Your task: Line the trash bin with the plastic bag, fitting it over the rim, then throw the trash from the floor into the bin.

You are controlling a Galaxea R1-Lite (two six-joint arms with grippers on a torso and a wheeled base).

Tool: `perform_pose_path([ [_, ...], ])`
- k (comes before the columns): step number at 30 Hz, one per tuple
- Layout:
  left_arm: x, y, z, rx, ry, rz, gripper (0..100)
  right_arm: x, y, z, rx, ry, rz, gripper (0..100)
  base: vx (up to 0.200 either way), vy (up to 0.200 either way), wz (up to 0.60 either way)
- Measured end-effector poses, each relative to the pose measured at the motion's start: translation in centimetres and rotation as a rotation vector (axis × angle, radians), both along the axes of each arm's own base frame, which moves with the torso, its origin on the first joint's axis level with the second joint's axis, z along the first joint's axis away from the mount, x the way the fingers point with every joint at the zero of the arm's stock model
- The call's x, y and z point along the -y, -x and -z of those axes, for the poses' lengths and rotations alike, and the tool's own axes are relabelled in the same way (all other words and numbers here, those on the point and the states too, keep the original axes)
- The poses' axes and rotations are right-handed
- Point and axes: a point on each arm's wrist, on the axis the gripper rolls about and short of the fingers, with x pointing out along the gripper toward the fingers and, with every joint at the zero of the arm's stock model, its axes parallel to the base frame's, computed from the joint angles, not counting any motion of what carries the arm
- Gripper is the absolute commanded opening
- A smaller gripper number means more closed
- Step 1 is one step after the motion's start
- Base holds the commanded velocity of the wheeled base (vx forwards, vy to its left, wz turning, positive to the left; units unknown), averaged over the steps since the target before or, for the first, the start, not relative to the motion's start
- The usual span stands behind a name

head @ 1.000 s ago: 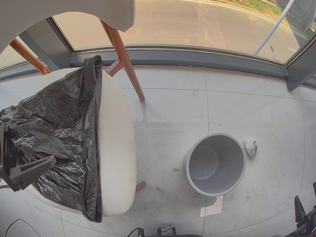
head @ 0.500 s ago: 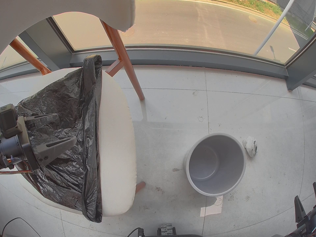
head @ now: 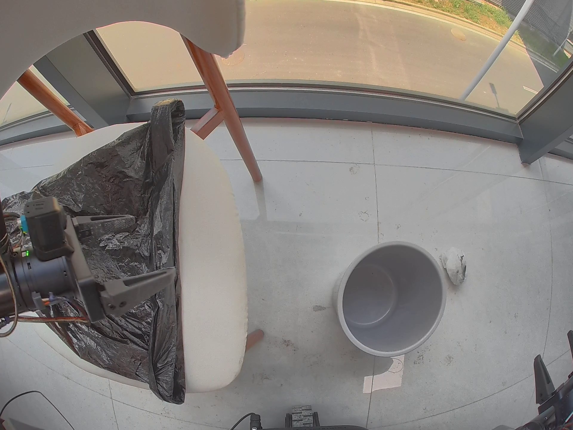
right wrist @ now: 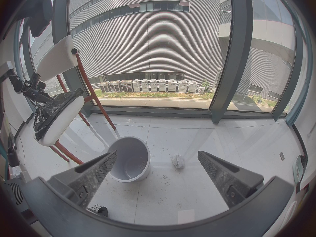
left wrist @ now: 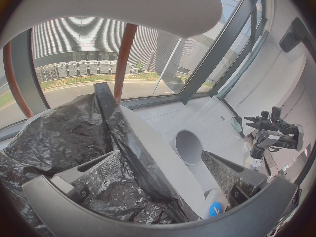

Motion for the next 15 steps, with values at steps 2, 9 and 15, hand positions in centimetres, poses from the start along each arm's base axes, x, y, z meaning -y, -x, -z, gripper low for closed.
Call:
perform_pose_path([
  [2, 0.8, -0.1, 0.0, -0.003, -0.014, -0.059, 100, 0.0, 0.0, 0.0, 0.0, 0.0, 0.0, 100, 0.0, 0.0, 0.0],
  [9, 3.3, 0.0, -0.1, -0.052, -0.082, -0.321, 100, 0.0, 0.0, 0.0, 0.0, -0.001, 0.001, 100, 0.0, 0.0, 0.0],
  [15, 4.0, 0.4, -0.6, -0.077, -0.133, -0.429, 100, 0.0, 0.0, 0.0, 0.0, -0.001, 0.001, 100, 0.0, 0.0, 0.0],
])
